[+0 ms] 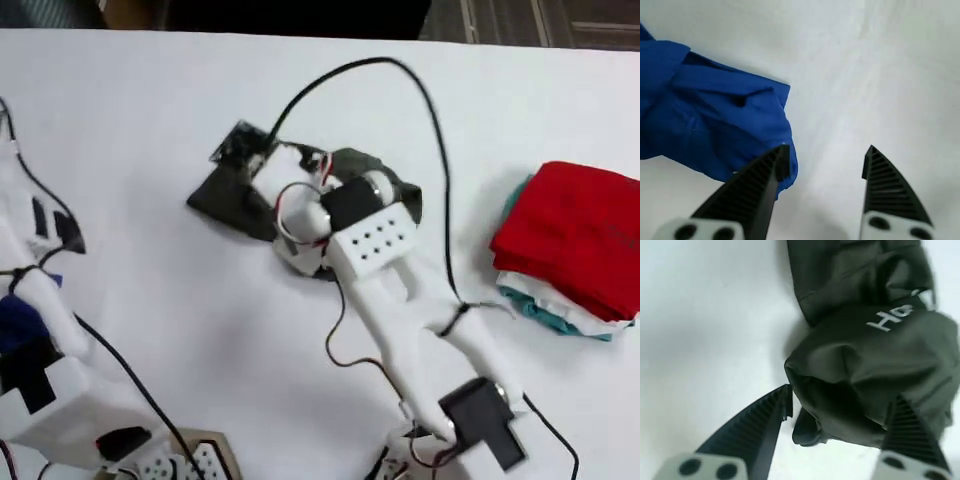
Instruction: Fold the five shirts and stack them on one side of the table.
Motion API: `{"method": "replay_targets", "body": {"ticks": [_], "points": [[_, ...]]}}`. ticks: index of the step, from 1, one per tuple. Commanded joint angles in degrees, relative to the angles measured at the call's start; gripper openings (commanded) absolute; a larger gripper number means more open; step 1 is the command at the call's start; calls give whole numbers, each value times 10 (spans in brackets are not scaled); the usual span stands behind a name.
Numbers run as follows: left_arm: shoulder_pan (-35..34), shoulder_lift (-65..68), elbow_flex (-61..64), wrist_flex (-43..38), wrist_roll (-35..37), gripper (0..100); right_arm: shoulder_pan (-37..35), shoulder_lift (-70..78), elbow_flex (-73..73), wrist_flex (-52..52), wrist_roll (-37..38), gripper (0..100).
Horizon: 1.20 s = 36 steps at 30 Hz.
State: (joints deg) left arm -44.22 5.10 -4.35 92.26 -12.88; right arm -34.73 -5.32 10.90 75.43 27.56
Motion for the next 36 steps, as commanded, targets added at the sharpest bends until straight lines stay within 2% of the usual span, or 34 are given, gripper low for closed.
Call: {"method": "replay_targets", "body": {"ticks": [1,6,9,11,14,16,21,28,36], "points": [[-26,-35,-2,0,-2,260,17,49,24,-89,11,304],[-39,-37,-2,1,-3,260,71,159,23,-202,66,304],[-40,-38,-4,12,-31,260,100,225,20,-243,89,296],[-40,-38,-3,12,-41,260,117,257,-2,-239,100,218],[-40,-35,-2,12,-42,260,135,265,-49,-198,100,4],[-40,-35,-2,9,-42,260,135,255,-87,-153,100,39],[-38,-34,-2,-2,-42,260,123,172,-185,-50,99,22],[-38,-33,-1,-18,-42,260,102,31,-278,22,55,21],[-37,-33,-1,-18,-42,260,-14,-73,-358,67,40,21]]}}
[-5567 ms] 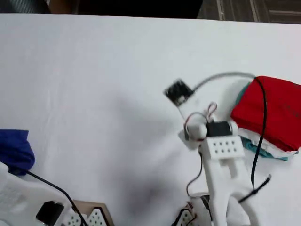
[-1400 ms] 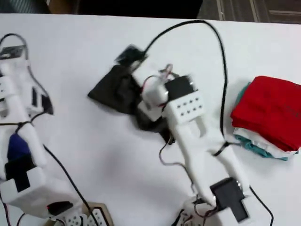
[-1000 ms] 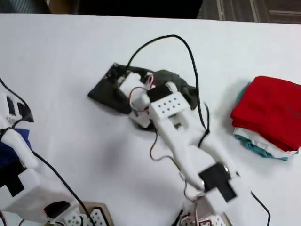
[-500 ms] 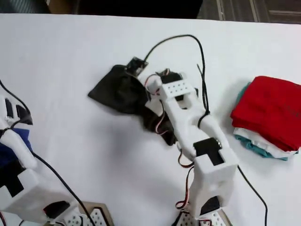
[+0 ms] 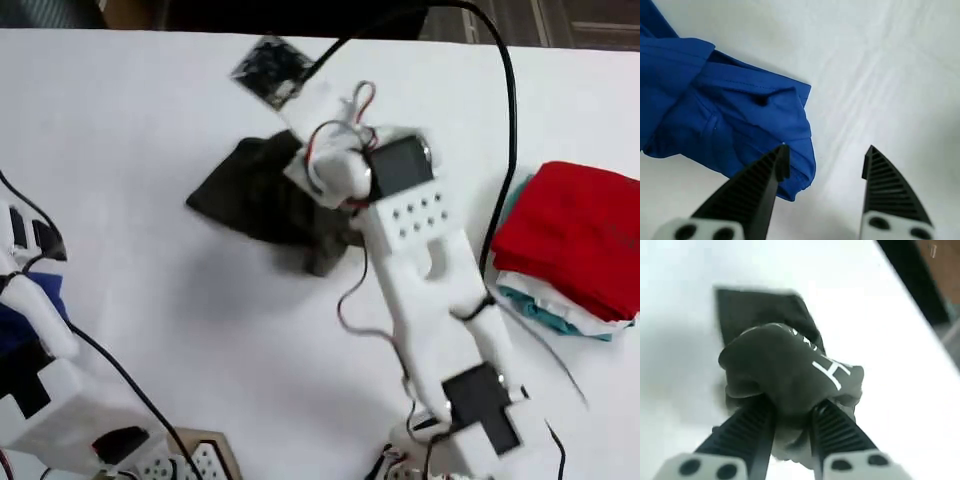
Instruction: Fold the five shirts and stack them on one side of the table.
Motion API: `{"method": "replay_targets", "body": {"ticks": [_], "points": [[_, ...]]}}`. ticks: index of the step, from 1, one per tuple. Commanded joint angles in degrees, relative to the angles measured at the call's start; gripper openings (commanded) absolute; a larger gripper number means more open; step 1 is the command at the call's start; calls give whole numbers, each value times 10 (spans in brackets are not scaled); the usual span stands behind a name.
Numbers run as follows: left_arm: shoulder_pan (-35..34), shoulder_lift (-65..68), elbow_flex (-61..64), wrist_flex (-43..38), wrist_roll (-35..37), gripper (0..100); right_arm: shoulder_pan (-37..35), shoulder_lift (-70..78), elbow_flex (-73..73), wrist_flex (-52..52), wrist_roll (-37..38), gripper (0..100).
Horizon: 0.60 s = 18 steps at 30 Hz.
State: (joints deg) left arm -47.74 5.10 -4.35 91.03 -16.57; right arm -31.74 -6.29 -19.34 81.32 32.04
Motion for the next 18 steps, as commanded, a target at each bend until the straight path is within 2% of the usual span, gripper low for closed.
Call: {"method": "replay_targets", "body": {"ticks": [1,4,7,14,18], "points": [[-2,-33,-1,-6,-5,260,-57,-73,-74,13,-4,21],[-2,-33,-1,-6,-5,260,-78,-88,-128,28,-18,21],[-2,-33,-1,-6,-5,260,-69,-88,-162,38,-54,21],[-2,-33,-1,-6,-5,260,36,-18,-67,32,-53,21],[-2,-33,-1,-6,-5,260,99,64,29,-13,-53,21]]}}
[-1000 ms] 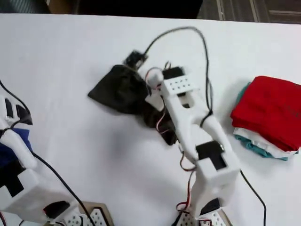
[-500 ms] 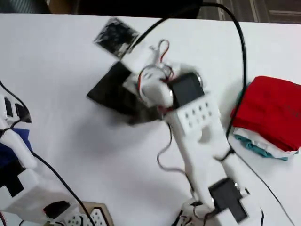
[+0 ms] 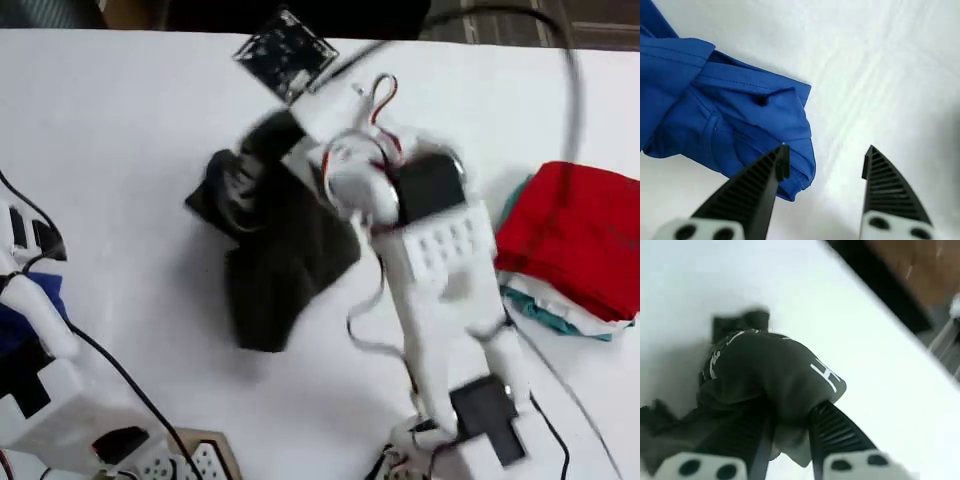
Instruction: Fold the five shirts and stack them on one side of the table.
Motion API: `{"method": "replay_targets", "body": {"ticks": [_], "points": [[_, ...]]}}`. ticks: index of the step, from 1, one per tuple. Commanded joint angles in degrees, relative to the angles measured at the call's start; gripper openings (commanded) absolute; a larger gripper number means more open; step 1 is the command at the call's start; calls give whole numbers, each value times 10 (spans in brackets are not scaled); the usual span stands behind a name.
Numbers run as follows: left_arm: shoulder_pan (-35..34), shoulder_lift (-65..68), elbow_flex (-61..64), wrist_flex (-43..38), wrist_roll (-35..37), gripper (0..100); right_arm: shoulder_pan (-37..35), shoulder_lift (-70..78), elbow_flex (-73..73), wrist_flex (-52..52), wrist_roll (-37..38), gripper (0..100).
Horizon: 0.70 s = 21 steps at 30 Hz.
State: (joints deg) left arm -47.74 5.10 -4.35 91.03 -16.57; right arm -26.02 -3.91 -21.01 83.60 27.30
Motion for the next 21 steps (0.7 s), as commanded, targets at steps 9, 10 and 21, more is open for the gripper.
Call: {"method": "replay_targets", "body": {"ticks": [9,10,21], "points": [[-4,-33,-1,-6,-5,260,149,159,87,-111,-5,60],[-4,-33,-1,-6,-5,260,150,154,87,-108,-5,90],[-41,-33,-2,-53,-2,260,19,7,91,20,-4,233]]}}
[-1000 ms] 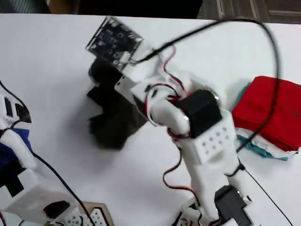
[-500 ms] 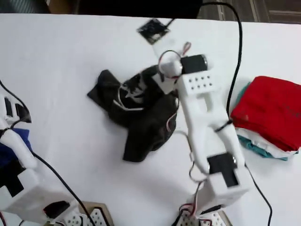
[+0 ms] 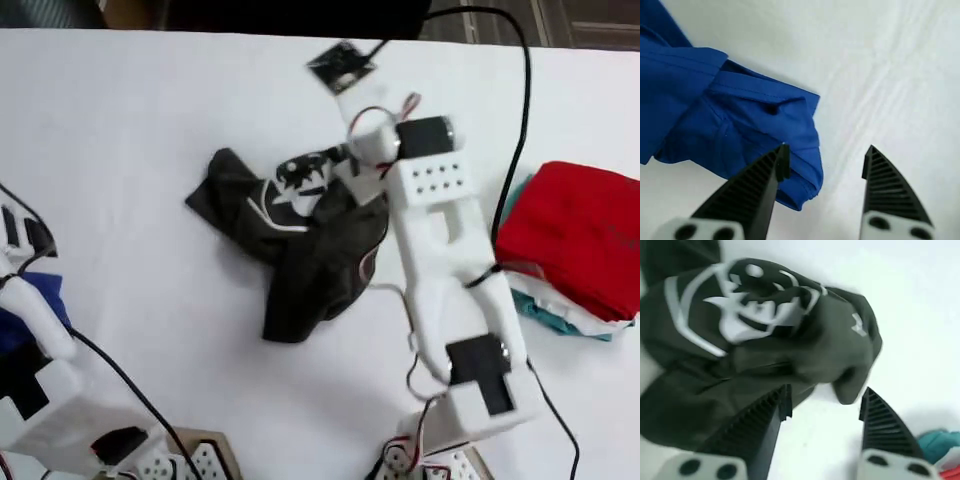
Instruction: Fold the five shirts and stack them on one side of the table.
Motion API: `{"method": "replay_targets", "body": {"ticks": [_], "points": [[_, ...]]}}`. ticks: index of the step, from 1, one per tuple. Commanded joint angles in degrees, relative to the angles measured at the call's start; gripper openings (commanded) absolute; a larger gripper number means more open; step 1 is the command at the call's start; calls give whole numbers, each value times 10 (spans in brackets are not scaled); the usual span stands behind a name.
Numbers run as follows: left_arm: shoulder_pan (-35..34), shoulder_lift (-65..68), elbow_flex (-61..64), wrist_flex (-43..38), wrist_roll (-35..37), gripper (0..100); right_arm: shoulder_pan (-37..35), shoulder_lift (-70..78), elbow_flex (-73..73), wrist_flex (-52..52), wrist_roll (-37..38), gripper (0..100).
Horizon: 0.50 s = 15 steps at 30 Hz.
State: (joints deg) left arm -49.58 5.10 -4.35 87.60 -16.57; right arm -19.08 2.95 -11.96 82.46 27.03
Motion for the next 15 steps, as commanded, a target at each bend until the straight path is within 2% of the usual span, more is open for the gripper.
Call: {"method": "replay_targets", "body": {"ticks": [1,5,15], "points": [[-29,-33,-2,-25,-2,260,-72,-67,1,46,-2,233],[-46,-33,-2,-33,-2,260,-150,-71,40,46,-2,233],[-86,-33,-5,-36,-4,260,-274,-76,299,-51,-2,233]]}}
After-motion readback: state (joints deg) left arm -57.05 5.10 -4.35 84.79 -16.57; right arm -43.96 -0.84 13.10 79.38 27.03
